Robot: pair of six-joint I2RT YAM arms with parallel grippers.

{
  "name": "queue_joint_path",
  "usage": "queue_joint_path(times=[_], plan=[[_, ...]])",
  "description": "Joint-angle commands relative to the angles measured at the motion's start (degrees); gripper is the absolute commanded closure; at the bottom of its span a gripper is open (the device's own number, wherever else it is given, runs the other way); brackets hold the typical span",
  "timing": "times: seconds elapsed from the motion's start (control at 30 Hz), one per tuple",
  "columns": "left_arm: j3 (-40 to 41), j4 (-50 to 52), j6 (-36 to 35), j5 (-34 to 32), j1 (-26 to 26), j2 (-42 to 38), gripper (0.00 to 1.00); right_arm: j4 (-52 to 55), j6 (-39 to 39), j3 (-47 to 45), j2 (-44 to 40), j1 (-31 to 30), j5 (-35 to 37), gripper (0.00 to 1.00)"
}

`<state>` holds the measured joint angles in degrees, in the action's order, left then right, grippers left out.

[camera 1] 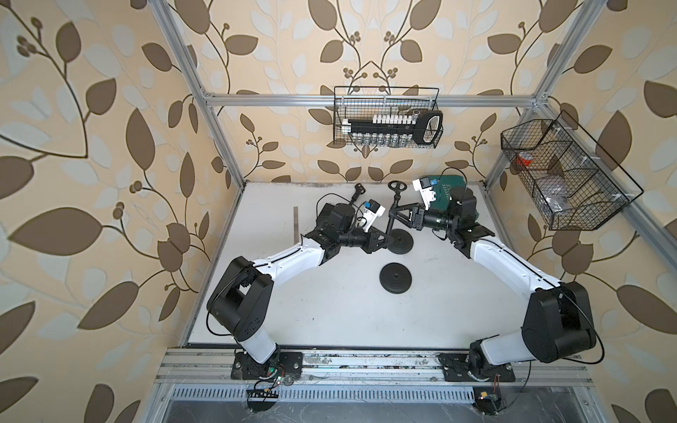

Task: Assemble a microphone stand
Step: Pick up the microphone stand pole from the center of the board, then hold the microphone stand pole at the microphone stand base.

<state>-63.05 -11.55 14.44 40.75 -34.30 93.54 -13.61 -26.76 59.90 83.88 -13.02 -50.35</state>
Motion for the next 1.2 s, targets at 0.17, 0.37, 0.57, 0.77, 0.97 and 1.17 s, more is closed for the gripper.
queue_joint_path(times=[0.17, 0.37, 0.57, 0.77, 0.97, 1.17], plan=[[-1.20, -4.44, 1.13, 2.49, 0.07, -0.02, 1.00, -4.00, -2.41, -0.40, 1.21, -0.61, -0.30, 0.65], [-0.63, -4.71, 1.12, 2.47, 0.09, 0.01, 1.00, -4.56, -3.01, -0.55, 1.29, -0.65, -0.01, 0.74], [-0.07, -3.51, 0.86, 0.01, 0.10, -0.34, 0.74, -3.15, -1.47, -1.28, 0.12, -0.57, 1.76, 0.93], [4.35, -0.82, -1.17, -10.57, 0.04, -2.40, 0.48, 3.48, 5.30, -3.57, -3.77, -0.35, 8.49, 0.92], [14.37, -4.22, -1.00, -18.03, 0.01, -5.58, 0.48, 3.07, 11.95, -13.65, -11.21, -0.55, 20.07, 0.93], [18.48, -4.97, -7.23, -16.92, -0.99, -5.40, 0.52, -7.03, 15.34, -25.20, -16.07, -2.08, 25.54, 0.97]])
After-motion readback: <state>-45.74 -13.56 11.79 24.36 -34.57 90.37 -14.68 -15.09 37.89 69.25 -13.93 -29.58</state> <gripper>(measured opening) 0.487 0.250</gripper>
